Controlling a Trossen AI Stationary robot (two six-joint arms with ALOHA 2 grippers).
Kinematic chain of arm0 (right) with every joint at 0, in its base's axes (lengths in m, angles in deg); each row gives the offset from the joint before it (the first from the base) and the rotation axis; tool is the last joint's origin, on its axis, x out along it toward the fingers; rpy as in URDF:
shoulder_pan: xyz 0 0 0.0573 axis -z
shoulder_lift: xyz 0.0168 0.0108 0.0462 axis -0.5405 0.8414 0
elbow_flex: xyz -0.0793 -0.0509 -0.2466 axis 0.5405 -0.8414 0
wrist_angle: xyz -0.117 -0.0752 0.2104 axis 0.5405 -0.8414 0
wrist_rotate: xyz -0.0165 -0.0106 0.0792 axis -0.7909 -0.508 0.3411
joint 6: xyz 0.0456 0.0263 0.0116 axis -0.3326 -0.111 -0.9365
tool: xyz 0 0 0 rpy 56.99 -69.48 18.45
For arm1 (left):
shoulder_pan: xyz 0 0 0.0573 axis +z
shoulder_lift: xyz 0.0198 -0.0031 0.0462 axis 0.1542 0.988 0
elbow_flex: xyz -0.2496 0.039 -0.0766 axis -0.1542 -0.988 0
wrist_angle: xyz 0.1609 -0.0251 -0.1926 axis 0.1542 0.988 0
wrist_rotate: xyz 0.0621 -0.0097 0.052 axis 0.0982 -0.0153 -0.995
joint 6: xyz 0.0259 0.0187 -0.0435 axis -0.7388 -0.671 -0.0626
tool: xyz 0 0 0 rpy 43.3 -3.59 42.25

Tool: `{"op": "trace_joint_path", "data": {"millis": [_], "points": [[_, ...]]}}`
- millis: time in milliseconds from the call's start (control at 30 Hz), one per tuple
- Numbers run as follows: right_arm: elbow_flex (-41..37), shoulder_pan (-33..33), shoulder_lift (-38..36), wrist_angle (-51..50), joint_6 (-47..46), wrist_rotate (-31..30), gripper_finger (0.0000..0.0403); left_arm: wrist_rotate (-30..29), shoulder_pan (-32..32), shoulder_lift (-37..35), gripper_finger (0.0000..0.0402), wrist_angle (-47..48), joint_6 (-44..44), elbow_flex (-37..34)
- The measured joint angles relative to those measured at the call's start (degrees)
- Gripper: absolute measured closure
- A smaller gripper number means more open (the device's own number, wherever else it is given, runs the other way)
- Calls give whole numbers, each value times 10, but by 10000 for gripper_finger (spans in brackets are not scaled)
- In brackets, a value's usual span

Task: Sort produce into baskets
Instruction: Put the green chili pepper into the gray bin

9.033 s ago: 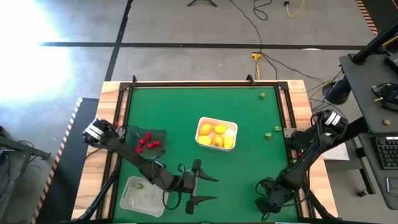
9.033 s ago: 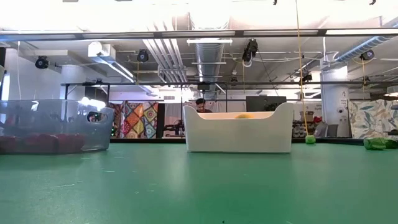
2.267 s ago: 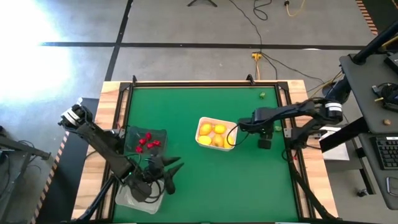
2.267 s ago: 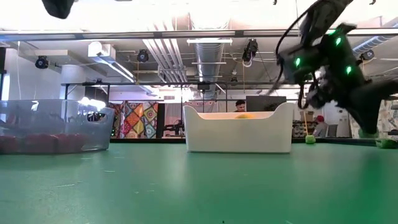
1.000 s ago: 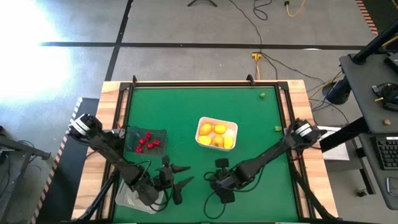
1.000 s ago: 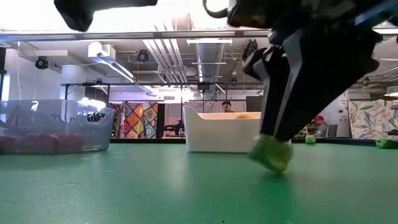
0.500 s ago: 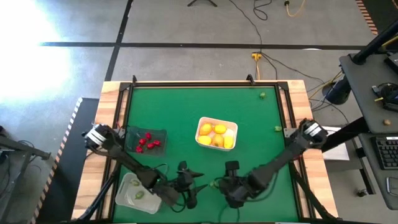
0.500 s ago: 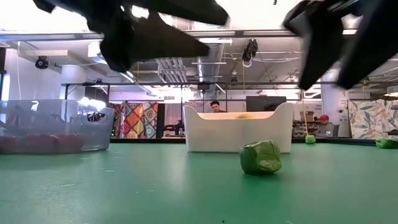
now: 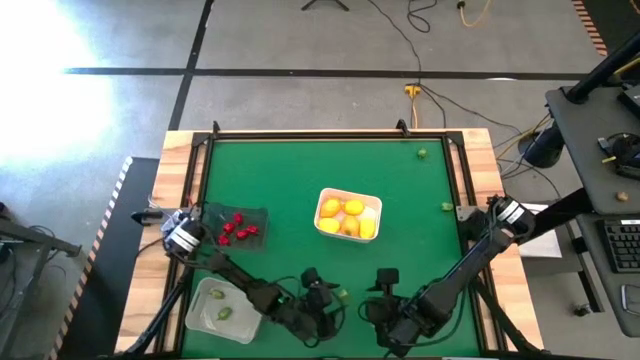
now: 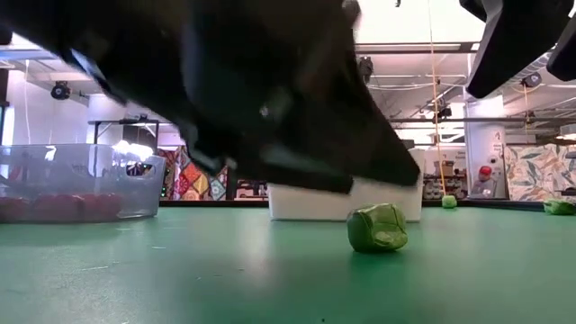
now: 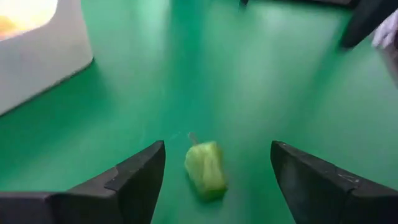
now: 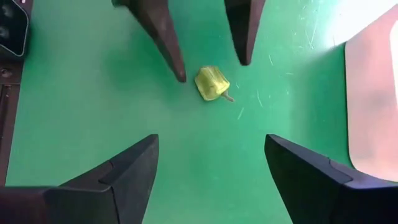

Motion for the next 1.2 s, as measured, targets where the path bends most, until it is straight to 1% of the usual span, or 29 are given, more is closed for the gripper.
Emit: {"op": "trace_joint_path", "data": {"millis": [167, 233, 333, 467, 667, 733, 867, 967, 1100, 1200], "points": [[0, 2, 0, 2, 0, -1, 123, -3, 7, 40, 140, 72, 29, 49], [0, 1, 0, 2, 0, -1, 128, -3, 10, 55, 153, 92, 36, 64], [0, 1, 0, 2, 0, -1, 135, -4, 13, 68, 180, 96, 36, 82], [0, 1, 0, 1, 0, -1, 146, -4, 12, 70, 235, 118, 43, 89], [0, 2, 0, -1, 1, -1, 162, -5, 13, 60, 352, 139, 44, 88], [0, 2, 0, -1, 5, -1, 166, -4, 13, 51, 380, 145, 43, 88], [0, 2, 0, 0, 8, 0, 171, 7, 6, 3, 378, 176, 11, 87], [0, 2, 0, 0, 9, 0, 172, 45, -13, -58, 360, 262, 13, 87], [-5, 2, 0, 2, 9, -1, 173, 116, -54, -147, 358, 394, 59, 87], [-15, 2, 0, 8, 10, -1, 176, 168, -97, -210, 361, 493, 141, 87]]}}
